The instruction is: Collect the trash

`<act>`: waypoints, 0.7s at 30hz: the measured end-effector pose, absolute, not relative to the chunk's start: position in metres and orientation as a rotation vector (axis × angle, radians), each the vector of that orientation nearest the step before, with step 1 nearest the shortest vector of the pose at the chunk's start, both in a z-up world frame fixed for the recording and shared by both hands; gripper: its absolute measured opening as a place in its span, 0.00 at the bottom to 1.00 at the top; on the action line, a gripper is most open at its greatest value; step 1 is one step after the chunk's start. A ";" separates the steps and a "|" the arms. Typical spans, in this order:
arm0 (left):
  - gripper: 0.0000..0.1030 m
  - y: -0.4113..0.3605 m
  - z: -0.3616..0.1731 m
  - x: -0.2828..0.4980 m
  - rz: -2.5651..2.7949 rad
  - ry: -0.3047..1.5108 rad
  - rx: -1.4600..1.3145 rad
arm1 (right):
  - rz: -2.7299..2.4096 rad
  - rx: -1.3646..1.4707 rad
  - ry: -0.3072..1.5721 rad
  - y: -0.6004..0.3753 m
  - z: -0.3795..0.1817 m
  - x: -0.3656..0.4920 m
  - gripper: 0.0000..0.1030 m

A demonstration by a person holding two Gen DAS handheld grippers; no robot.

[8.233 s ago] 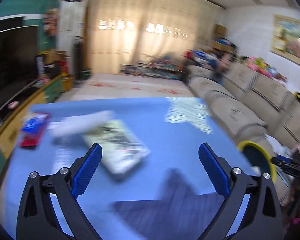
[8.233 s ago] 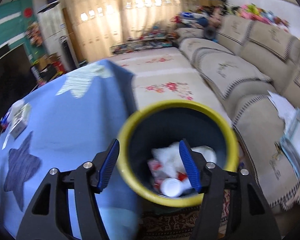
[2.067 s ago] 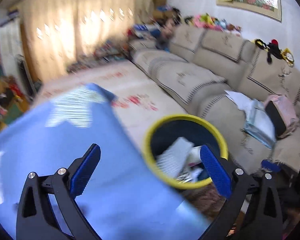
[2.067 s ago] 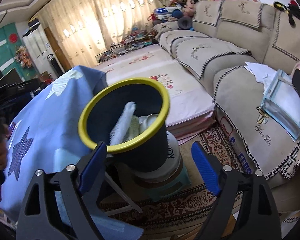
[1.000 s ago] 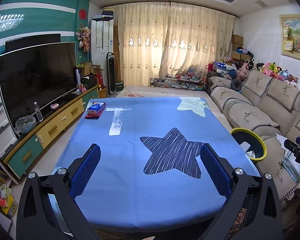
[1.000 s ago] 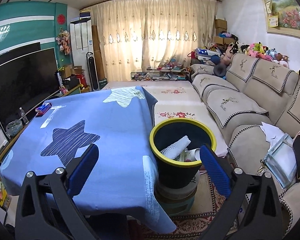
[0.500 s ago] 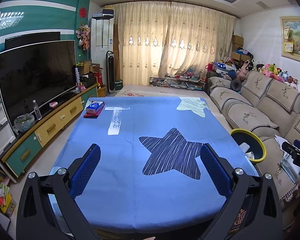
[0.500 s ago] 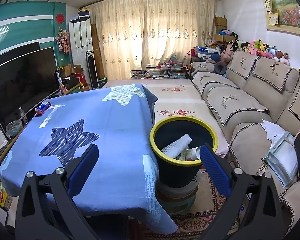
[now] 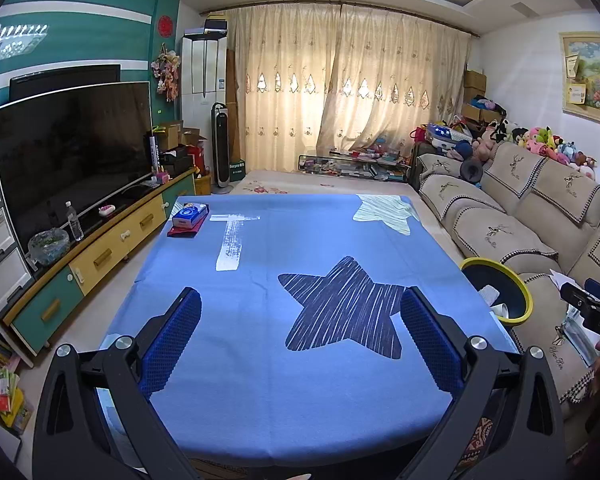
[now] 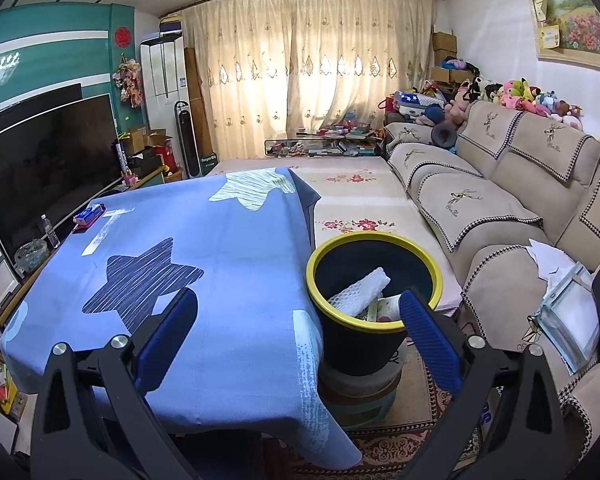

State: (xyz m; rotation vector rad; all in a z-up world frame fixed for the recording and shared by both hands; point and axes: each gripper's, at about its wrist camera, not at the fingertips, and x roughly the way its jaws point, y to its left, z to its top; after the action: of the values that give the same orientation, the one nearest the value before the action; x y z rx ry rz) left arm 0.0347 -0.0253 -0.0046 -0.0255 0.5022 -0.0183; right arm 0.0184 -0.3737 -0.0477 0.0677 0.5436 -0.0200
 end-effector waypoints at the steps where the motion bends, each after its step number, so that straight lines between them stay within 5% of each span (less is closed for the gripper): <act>1: 0.95 -0.026 -0.005 0.035 -0.019 0.504 -0.025 | -0.020 0.068 0.544 -0.374 -0.048 0.018 0.93; 21: 0.95 -0.031 -0.008 0.034 -0.027 0.513 -0.023 | -0.023 0.073 0.549 -0.374 -0.049 0.019 0.93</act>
State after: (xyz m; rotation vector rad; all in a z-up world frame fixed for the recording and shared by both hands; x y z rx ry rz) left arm 0.0344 -0.0307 -0.0080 -0.0226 0.5131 -0.0265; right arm 0.0192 -0.3744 -0.0493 0.0732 0.5491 -0.0229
